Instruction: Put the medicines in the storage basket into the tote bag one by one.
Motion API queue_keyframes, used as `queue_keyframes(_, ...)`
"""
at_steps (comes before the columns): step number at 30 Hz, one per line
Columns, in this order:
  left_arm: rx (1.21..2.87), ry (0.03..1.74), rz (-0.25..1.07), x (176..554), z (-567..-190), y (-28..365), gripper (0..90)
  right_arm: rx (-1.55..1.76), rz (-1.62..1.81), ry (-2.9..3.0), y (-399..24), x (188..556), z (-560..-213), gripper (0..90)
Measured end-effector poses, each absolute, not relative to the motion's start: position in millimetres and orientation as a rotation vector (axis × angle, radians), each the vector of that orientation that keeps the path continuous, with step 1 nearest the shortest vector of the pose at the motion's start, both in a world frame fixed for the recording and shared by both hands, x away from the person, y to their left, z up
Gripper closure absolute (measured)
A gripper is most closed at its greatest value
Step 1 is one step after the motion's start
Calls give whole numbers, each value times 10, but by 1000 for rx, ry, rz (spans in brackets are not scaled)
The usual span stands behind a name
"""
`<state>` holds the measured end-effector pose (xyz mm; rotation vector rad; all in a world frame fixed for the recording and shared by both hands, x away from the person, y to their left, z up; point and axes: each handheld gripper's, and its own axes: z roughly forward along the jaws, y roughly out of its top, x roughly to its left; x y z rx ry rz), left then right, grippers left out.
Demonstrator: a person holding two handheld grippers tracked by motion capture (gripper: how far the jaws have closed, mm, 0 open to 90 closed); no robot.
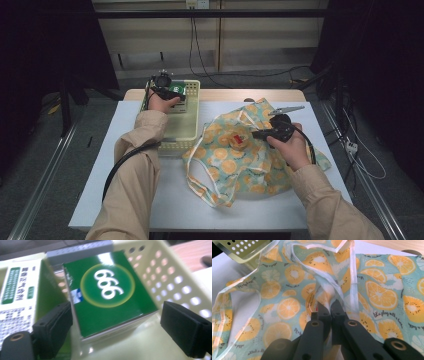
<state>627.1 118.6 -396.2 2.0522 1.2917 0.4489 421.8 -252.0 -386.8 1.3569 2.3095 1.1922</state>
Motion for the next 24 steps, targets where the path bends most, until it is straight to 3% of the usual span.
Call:
queue_keyframes(3,2057,1286,464,6270,-3948,1128,55,1363,1192,2306,-2517,4224,-3874,892)
queue_keyframes(13,2037,1343,492,6325,-4085,1089,33,1361,1202,2321,-2450,4269,-3921,893)
queue_keyframes(19,2052,1356,529,6350,-4161,1055,53,1365,1196,2321,-2462,4277,-3918,893)
queue_keyframes(24,2049,1373,522,6300,-4138,1036,127,1364,1191,2318,-2468,4271,-3916,893)
